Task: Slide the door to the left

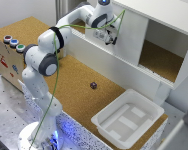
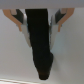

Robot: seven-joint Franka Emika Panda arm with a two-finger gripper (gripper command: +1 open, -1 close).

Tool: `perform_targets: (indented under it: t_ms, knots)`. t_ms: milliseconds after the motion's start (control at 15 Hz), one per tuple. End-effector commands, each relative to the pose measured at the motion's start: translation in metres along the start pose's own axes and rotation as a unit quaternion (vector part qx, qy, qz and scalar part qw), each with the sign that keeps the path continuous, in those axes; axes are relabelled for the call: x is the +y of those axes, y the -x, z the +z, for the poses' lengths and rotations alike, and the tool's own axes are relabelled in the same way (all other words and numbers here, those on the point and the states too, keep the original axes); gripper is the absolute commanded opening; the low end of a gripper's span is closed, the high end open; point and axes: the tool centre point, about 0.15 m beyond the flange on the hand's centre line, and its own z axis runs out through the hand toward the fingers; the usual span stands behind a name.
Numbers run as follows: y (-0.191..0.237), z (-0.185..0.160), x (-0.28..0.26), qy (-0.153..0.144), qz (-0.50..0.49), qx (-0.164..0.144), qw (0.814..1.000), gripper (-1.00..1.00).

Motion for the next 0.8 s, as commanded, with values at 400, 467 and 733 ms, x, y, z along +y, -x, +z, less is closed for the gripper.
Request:
perform_targets:
  t_ms: [400,467,733]
  knots:
    - [-0.069,0.067,-0.115,-0.012,-0.083,0.024,0.996,-1.0]
    - [-0.07,0.065,-0.121,-0.011,-0.087,0.022,0.996,1.0]
    - [-0.053,0.03,-0.127,0.023,-0.088,0.03,0.995,1.0]
